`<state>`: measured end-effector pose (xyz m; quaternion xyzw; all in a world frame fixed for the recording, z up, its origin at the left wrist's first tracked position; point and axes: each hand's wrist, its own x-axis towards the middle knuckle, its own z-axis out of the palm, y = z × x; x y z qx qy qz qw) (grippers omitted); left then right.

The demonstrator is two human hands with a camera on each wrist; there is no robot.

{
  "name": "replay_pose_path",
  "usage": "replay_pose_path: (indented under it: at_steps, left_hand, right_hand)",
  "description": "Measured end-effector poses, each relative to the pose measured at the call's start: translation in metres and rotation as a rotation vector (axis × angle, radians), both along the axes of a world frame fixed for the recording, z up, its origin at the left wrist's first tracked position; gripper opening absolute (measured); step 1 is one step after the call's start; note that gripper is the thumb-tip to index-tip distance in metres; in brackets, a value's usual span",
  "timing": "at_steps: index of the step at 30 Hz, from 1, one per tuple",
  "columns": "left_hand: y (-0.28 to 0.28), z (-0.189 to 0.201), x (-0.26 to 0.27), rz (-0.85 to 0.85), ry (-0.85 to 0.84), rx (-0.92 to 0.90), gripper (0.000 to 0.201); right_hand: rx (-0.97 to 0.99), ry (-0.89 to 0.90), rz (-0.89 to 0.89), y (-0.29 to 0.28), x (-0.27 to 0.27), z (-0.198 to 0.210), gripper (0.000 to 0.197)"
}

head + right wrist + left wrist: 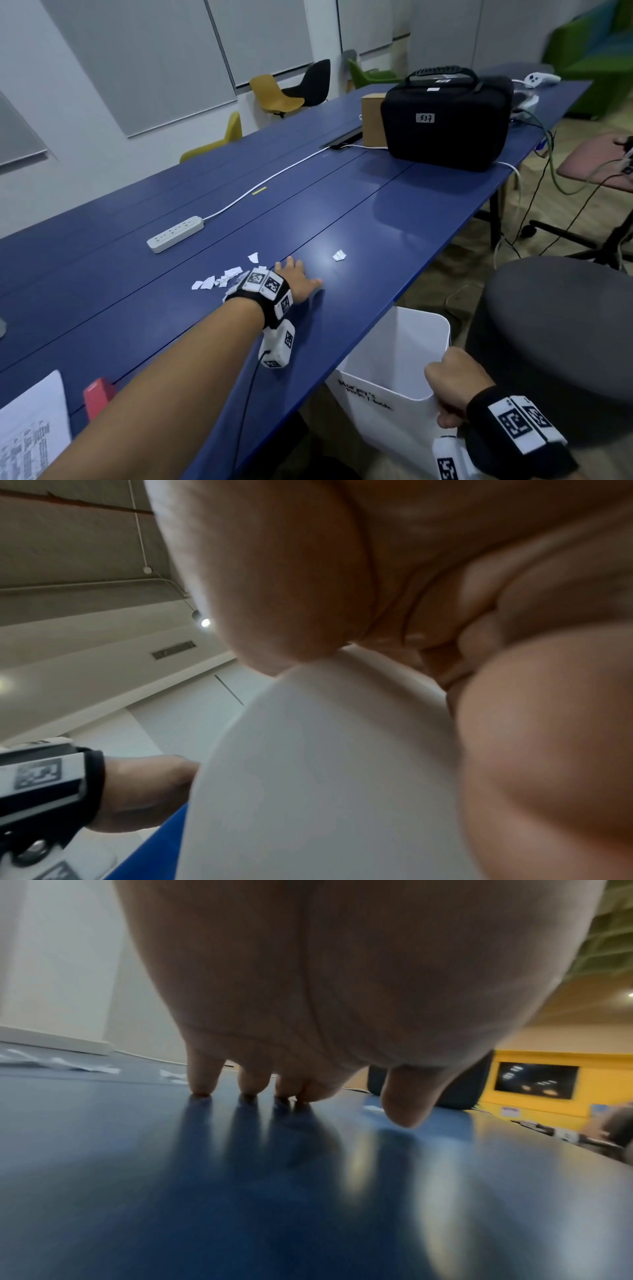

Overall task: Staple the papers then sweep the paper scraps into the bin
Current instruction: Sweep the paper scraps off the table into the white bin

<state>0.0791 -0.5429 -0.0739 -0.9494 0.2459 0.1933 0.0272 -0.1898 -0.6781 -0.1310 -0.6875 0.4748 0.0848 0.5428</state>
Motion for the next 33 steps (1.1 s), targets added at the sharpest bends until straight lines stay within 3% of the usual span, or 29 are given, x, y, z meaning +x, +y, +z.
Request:
replay_pose_path:
  at_steps: [3, 7, 10, 12, 15, 17, 20, 23, 25, 28, 33]
  left_hand:
    - [-0.009, -0.003, -0.029, -0.126, 0.020, -0.006, 0.083]
    - [-0.005, 0.001, -0.107, -0.463, 0.057, -0.012, 0.081]
    - [0.006, 0.004, -0.168, -0.689, 0.104, -0.011, 0.074]
    - [0.009, 0.008, -0.187, -0.752, 0.136, -0.047, 0.061]
    - [-0.002, 0.017, -0.178, -0.672, -0.004, -0.290, 0.033]
    - [-0.016, 0.024, -0.150, -0.515, -0.114, -0.422, 0.031]
    - [-0.035, 0.029, -0.085, -0.267, -0.177, -0.461, 0.023]
    - [-0.044, 0.019, -0.032, -0.163, -0.069, -0.355, 0.053]
    - [-0.049, 0.012, -0.017, -0.177, -0.001, -0.258, 0.067]
    - [-0.057, 0.009, -0.022, -0.228, 0.039, -0.179, 0.061]
    - [-0.038, 0.005, -0.106, -0.592, 0.116, -0.109, 0.057]
  right_hand:
    - [0.012, 0.009, -0.008, -0.002, 0.001, 0.000, 0.032]
    - [0.009, 0.016, -0.018, -0.002, 0.000, 0.000, 0.030]
    - [0.011, 0.009, -0.018, -0.003, 0.000, 0.000, 0.035]
    - [0.013, 0.002, -0.014, -0.003, 0.000, 0.000, 0.037]
    - [0.007, 0.008, -0.012, -0.003, -0.004, 0.003, 0.034]
    - [-0.001, 0.020, -0.006, -0.003, -0.006, 0.005, 0.032]
    - [-0.012, 0.029, 0.000, -0.003, -0.007, 0.008, 0.032]
    - [-0.014, 0.035, 0.016, -0.005, -0.008, 0.009, 0.035]
    - [-0.021, 0.042, 0.029, -0.007, -0.008, 0.009, 0.036]
    - [-0.033, 0.055, 0.053, -0.009, -0.008, 0.009, 0.034]
    - [-0.064, 0.047, 0.045, -0.009, -0.007, 0.008, 0.020]
